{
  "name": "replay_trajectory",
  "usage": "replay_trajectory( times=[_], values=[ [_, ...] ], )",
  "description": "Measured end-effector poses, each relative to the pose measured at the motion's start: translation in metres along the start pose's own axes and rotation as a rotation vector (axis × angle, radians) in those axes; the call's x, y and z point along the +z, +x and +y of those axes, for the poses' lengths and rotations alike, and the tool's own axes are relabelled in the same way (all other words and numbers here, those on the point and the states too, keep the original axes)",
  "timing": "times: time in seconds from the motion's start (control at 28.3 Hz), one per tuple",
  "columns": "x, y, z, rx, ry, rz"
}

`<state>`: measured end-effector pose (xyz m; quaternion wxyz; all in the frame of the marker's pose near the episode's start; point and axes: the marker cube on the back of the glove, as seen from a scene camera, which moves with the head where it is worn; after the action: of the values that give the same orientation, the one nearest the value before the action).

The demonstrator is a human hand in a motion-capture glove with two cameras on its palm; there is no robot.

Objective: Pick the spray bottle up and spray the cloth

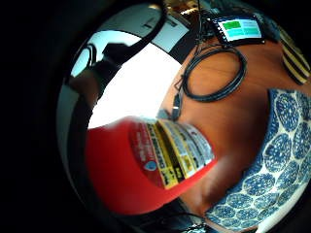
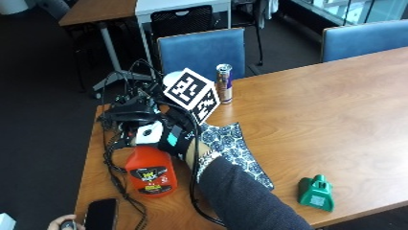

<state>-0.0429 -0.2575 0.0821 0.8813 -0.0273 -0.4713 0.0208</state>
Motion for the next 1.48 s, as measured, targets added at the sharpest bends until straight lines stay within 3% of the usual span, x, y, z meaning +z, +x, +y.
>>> replay_trajectory(
  times=[0.28,0.53,0.71,1.06,1.48],
  values=[
    [-0.027,0.017,0.018,0.04,-0.007,0.054],
    [-0.083,0.01,0.067,0.109,0.111,0.336],
    [-0.097,-0.018,0.108,0.061,0.078,0.469],
    [-0.082,-0.069,0.171,-0.076,-0.009,0.801],
    [-0.043,-0.079,0.2,-0.173,-0.026,1.072]
  ],
)
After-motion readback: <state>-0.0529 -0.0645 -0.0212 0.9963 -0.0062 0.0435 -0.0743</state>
